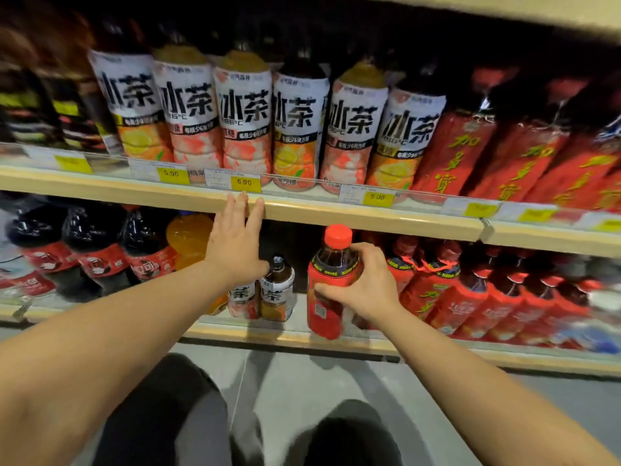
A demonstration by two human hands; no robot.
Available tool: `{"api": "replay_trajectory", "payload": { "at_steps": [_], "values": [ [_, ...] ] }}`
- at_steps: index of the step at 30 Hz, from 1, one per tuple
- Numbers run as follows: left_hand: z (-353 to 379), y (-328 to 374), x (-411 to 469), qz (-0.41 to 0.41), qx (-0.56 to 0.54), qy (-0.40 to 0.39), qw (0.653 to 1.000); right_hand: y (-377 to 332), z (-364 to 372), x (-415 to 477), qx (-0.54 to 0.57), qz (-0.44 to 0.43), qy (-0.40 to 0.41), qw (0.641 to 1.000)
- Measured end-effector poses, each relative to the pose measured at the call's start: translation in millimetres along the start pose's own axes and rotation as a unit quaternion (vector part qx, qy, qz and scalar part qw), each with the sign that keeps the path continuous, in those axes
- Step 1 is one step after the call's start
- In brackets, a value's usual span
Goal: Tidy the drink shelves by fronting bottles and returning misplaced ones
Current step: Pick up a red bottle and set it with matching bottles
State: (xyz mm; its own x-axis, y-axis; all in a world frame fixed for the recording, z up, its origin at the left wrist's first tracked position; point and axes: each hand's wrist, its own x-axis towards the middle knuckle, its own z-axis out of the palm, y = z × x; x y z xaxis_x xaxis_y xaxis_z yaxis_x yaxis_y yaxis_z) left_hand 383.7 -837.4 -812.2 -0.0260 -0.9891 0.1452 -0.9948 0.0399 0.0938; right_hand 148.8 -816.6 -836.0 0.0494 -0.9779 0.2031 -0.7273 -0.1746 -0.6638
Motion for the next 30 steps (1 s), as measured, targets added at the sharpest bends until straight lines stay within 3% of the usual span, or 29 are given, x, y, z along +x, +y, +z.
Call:
{"api": "replay_trajectory", "payload": {
  "at_steps": [2, 5, 8, 10, 14, 19, 22, 26, 30],
  "values": [
    [-6.9, 20.8, -9.2, -0.011, -0.138, -0.084, 0.987, -13.3, -17.6, -0.3, 0.010, 0.002, 0.049, 0.999],
    [-23.8, 56.4, -21.3, 0.009, -0.343, -0.206, 0.916, -34.0, -48.2, 2.4, 0.010, 0.020, 0.116, 0.993],
    [-42.4, 90.6, -33.4, 0.069, -0.431, -0.232, 0.870, -53.1, -77.3, 4.5, -0.001, 0.046, 0.169, 0.984],
    [-50.7, 112.6, -36.3, 0.093, -0.457, -0.184, 0.865, -65.7, -90.7, 5.1, -0.013, 0.051, 0.197, 0.979],
    [-56.7, 131.6, -27.7, 0.059, -0.494, -0.073, 0.864, -81.2, -108.6, 0.2, 0.012, 0.047, 0.209, 0.977],
    [-55.9, 128.9, -19.0, 0.048, -0.538, -0.061, 0.839, -68.3, -133.9, -12.7, 0.119, 0.038, 0.088, 0.988],
    [-58.3, 127.0, -11.5, 0.092, -0.538, -0.082, 0.834, -57.4, -137.7, -25.3, 0.159, 0.046, 0.039, 0.985],
    [-68.8, 135.0, -4.9, 0.177, -0.515, -0.106, 0.832, -46.8, -135.3, -31.8, 0.157, 0.051, 0.108, 0.980],
    [-81.4, 150.2, 12.0, 0.239, -0.447, -0.107, 0.855, -37.7, -135.2, -33.3, 0.155, 0.082, 0.196, 0.965]
  ]
}}
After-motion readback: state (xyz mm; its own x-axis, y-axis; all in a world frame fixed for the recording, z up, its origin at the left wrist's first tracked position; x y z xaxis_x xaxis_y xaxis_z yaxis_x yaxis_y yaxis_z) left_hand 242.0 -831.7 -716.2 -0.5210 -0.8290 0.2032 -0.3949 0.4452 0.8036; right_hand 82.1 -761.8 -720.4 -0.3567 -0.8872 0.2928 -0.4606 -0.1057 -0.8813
